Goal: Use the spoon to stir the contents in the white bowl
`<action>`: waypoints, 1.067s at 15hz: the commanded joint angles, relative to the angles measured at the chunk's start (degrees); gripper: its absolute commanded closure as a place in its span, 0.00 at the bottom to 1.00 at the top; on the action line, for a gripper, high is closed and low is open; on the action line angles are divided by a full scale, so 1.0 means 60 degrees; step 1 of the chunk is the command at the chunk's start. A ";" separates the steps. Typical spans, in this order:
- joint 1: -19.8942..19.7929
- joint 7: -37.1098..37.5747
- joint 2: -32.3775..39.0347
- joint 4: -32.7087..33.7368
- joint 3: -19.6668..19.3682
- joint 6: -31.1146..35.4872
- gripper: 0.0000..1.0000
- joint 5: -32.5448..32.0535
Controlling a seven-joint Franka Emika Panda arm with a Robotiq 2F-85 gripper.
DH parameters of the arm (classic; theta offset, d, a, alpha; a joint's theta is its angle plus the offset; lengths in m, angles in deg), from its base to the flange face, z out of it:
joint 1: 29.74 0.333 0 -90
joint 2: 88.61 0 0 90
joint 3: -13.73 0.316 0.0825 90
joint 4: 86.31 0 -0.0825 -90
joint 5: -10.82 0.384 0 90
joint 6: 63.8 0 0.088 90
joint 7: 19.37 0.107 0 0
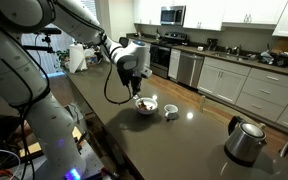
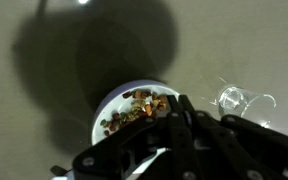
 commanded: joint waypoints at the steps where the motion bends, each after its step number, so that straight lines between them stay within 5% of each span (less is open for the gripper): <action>1: -0.0191 -0.1327 0.0282 0.0538 -0.0452 -0.1103 0.95 0.0997; 7: -0.0636 -0.2944 0.0819 0.1128 -0.1094 -0.2503 0.95 0.2031; 16: -0.1327 -0.4586 0.1865 0.1668 -0.1317 -0.2448 0.95 0.2909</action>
